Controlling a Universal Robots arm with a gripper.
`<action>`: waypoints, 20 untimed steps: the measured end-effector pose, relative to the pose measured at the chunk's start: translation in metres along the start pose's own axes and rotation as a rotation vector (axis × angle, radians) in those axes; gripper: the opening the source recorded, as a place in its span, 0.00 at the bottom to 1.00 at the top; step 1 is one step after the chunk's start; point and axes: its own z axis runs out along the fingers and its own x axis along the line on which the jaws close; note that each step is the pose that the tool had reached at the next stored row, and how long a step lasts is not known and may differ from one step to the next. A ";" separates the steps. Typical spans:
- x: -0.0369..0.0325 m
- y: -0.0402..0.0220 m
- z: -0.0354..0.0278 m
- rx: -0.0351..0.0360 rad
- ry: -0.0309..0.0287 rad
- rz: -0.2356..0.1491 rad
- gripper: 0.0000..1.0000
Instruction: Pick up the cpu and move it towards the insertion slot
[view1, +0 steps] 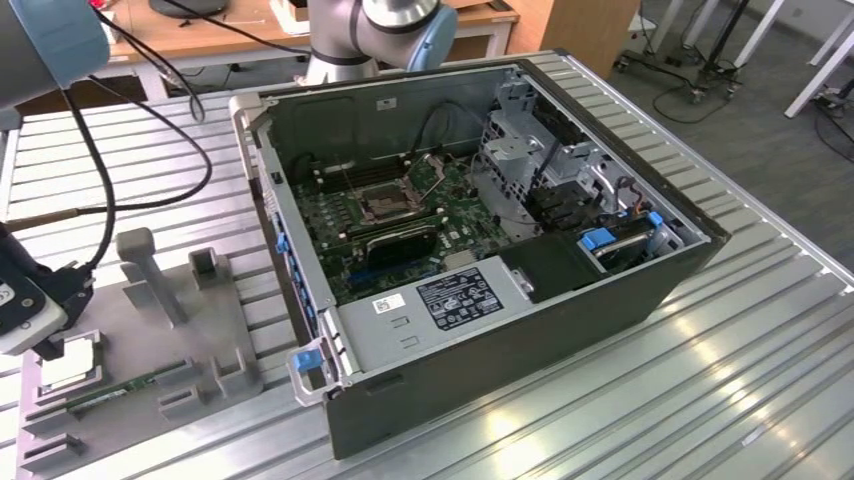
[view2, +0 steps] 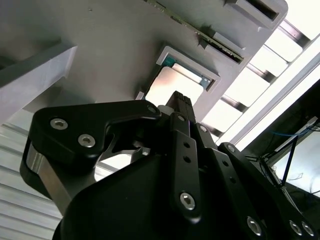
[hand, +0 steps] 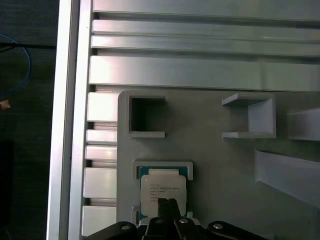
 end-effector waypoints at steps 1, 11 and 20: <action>0.0001 0.0000 0.0011 0.0001 0.0001 0.000 0.11; 0.0002 -0.0001 0.0029 0.0002 0.0002 0.000 0.11; 0.0002 -0.0001 0.0031 0.0002 0.0002 0.000 0.17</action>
